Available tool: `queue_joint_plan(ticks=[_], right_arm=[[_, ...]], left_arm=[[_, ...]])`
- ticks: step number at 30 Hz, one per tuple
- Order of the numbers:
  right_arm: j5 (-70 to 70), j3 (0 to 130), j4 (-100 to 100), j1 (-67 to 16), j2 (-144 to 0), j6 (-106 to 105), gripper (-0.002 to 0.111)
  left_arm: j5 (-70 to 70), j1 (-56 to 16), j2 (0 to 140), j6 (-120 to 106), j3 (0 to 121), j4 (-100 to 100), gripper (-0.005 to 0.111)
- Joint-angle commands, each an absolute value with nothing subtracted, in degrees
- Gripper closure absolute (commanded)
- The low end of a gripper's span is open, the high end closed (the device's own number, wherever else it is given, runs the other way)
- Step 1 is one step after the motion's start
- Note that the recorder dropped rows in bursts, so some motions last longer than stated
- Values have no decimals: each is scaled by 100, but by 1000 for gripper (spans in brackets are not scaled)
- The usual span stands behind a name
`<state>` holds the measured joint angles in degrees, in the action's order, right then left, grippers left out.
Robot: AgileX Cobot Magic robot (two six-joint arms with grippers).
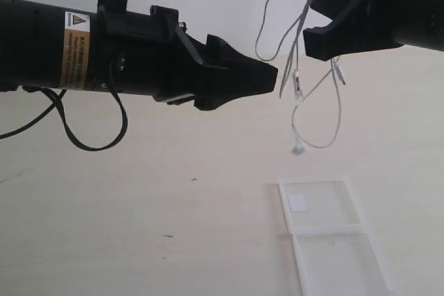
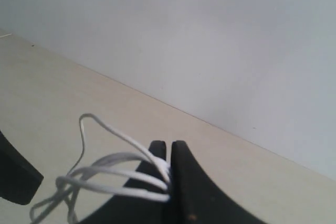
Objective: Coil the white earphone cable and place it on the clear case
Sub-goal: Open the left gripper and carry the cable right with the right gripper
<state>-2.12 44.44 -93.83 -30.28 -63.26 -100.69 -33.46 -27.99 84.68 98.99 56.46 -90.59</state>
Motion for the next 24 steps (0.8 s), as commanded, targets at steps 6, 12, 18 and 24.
queue_joint_plan(ticks=[6,12,18,24], right_arm=[[185,4440,-9439,-3001,-6195,-10030,108],[431,4311,-9791,-3001,-5664,-10041,108],[599,3887,-9995,-3001,-5222,-10051,108],[1111,3740,-9995,-3001,-5114,-10037,108]], left_arm=[[-3223,-2789,8469,10117,5619,-9518,44],[-2602,-2789,8469,10391,5619,-9995,49],[-2093,-2789,8469,10390,5619,-9995,85],[-1758,-2789,8469,10259,5619,-9995,107]])
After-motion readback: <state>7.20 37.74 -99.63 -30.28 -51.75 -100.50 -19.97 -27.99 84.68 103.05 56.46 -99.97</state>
